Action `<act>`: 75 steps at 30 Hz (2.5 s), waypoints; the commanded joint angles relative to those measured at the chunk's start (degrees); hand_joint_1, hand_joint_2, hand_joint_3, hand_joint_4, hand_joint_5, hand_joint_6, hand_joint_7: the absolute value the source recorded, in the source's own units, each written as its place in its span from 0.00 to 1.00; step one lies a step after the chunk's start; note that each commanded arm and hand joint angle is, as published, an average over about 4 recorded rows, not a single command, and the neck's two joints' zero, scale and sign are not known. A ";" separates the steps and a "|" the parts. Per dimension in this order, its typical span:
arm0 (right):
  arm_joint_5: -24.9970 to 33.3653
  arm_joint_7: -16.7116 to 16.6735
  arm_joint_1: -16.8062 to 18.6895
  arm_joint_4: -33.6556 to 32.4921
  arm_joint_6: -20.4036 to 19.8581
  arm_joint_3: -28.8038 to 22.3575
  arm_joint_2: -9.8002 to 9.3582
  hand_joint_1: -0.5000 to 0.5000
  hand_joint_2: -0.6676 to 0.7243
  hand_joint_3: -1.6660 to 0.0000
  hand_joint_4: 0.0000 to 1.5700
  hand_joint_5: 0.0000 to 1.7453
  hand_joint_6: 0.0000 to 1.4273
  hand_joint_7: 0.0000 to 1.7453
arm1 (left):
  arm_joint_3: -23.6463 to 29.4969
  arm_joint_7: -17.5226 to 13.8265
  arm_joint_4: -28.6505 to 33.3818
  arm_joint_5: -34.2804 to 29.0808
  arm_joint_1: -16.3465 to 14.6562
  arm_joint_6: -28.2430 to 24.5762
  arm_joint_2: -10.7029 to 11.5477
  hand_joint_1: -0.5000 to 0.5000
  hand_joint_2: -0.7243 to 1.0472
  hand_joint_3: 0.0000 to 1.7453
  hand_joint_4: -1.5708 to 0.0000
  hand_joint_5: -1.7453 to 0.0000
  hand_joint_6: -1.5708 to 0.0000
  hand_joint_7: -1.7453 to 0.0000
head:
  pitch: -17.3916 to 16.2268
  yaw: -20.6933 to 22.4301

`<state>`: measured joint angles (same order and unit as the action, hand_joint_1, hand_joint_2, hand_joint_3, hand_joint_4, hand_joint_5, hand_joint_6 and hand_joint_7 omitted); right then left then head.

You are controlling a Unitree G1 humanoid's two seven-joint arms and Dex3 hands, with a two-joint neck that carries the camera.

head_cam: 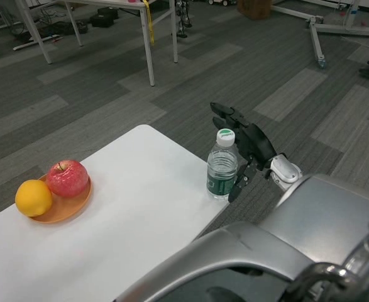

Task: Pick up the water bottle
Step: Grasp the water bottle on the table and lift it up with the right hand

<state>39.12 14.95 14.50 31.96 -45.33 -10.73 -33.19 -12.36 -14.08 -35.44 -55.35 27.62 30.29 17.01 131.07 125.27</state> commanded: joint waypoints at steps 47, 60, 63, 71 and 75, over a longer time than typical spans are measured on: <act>-0.25 1.93 -5.03 7.07 -0.03 4.27 4.20 0.06 0.56 0.87 0.00 0.00 0.00 0.19 | -0.21 -0.16 0.02 -0.02 0.44 0.20 0.39 0.00 0.30 0.05 1.00 0.94 1.00 1.00 | -0.53 0.23; -0.36 1.84 -6.23 8.08 -0.16 1.15 7.08 0.27 0.20 0.31 0.22 0.94 0.14 0.96 | -0.21 -0.16 0.19 -0.02 0.24 0.20 0.39 0.00 0.30 0.03 1.00 0.94 1.00 1.00 | -0.67 0.47; -0.36 1.84 -6.28 8.12 -0.20 1.15 7.08 0.32 0.18 0.23 0.50 0.92 0.33 0.95 | -0.21 -0.16 0.19 -0.02 0.22 0.20 0.39 0.00 0.30 0.05 1.00 0.94 1.00 1.00 | -0.67 0.47; -0.43 1.84 -6.23 7.60 -0.31 1.89 7.02 0.42 0.15 0.10 1.00 0.68 0.76 0.78 | -0.21 -0.16 0.19 -0.02 0.15 0.20 0.39 0.00 0.30 0.04 1.00 0.94 1.00 1.00 | -0.67 0.47; -0.47 1.84 -6.91 5.24 -0.38 2.03 7.08 0.42 0.14 0.10 0.98 0.62 0.70 0.73 | -0.21 -0.16 0.28 -0.02 0.06 0.20 0.39 0.00 0.30 0.03 1.00 0.94 1.00 1.00 | -0.74 1.15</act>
<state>38.46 16.94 8.64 38.75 -45.33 -8.74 -26.48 -12.91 -14.08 -35.39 -55.35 27.68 30.30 17.00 130.34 126.22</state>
